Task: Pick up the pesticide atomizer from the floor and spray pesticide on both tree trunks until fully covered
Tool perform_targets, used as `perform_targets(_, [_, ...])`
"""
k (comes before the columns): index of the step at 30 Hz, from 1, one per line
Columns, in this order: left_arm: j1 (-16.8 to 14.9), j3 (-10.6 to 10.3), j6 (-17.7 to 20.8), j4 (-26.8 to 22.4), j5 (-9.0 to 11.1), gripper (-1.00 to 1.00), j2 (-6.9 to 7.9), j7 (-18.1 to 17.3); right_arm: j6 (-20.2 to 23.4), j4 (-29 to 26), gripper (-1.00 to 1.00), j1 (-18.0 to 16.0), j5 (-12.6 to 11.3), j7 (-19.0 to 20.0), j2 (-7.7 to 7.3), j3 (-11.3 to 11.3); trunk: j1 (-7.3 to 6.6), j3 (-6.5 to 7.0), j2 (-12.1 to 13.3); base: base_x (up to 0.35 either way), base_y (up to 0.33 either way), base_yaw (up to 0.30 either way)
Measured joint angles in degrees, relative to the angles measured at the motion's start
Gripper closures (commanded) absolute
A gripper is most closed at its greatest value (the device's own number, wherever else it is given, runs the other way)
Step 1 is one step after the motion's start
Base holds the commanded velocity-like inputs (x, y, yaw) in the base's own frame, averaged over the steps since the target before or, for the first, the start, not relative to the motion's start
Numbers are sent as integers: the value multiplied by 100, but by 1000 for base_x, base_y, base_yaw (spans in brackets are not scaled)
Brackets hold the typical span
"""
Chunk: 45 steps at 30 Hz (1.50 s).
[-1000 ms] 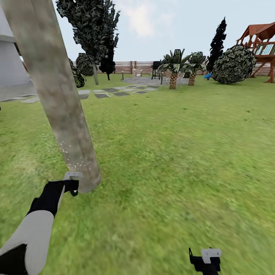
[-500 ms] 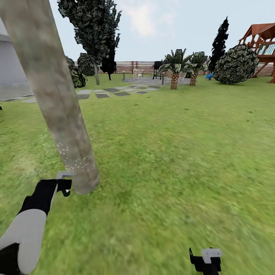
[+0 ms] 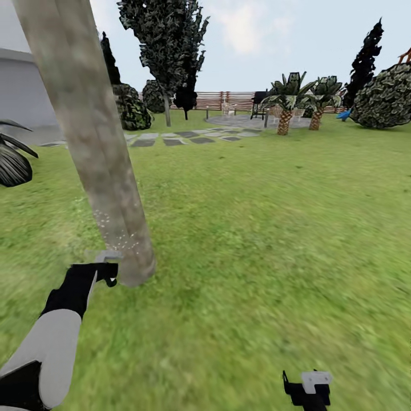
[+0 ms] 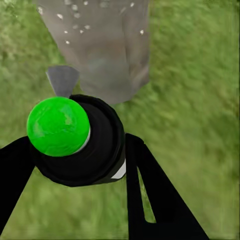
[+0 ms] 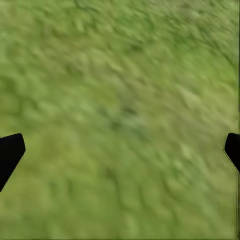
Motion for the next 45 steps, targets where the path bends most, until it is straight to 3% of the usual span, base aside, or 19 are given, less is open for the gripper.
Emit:
perform_targets(2, [-127, -93, 30, -2, 0, 100, -80, 0, 0, 0, -100, 0, 4, 0, -4, 0, 0, 1, 0, 15, -274, 5])
perform_targets(4, [-231, -102, 43, -5, -40, 100, -28, 2, 0, 0, -100, 0, 7, 0, -8, 1, 0, 0, 0, 139, -239, 1])
perform_targets(6, [-285, -73, 57, -118, -55, 100, 112, 2, 0, 0, -100, 0, 8, 0, -8, 1, 0, 0, 0, 234, -189, 0])
perform_targets(8, [-273, -37, 364, -398, -91, 100, 419, -1, 0, 0, -100, 0, 9, 0, -9, 1, -1, 0, 0, 156, -91, 0])
perform_targets(10, [-244, -45, 432, -517, -35, 100, 479, -6, 0, 0, -100, 0, 2, 0, -9, 1, 0, 0, 0, 47, -27, 0])
perform_targets(12, [-227, -99, 451, -573, -8, 100, 452, -9, 0, 0, -100, 0, 1, 0, -4, 1, 0, 0, 0, 9, -5, 88])
perform_targets(15, [-312, -165, 498, -583, 24, 100, 293, -2, 0, 0, -100, 0, -1, 0, -1, -1, 0, 0, 0, 2, -1, 231])
perform_targets(17, [-574, -179, 722, -588, 6, 100, 206, -2, 0, 0, -100, 0, -1, 0, 0, -1, -1, 1, 0, 0, 0, 272])
perform_targets(20, [-786, -176, 981, -587, -23, 100, 261, -16, 0, 0, -100, 0, -1, 0, 0, -1, 0, 0, 0, 0, 0, 277])
perform_targets(22, [-767, -180, 1002, -573, -71, 100, 452, -39, 0, 0, -100, 0, -1, 0, 0, 0, 0, 0, 0, 0, 0, 275])
perform_targets(25, [-727, -224, 993, -517, -28, 100, 624, -641, 0, 0, -100, 0, -1, 0, 0, 0, 0, 0, 0, 0, 0, 113])
perform_targets(27, [-714, -338, 991, -543, -57, 100, 608, -934, 0, 0, -100, 0, 3, 0, 0, 0, 0, 0, 0, 0, 0, 16])
perform_targets(30, [-710, -831, 1018, -580, -100, 100, 598, -1001, 0, 0, -100, 1, 2, 0, -4, -1, 0, 0, 0, 5, -117, 3])
perform_targets(32, [-714, -954, 1021, -586, -116, 100, 592, -994, 0, 0, -100, 0, 6, 0, -8, 0, 0, 0, 0, 112, -249, 0])
perform_targets(45, [-711, -977, 1032, -512, -147, 100, 601, -977, 0, 0, -100, 0, 4, 0, 0, 1, 0, 0, 0, 185, -235, 3])
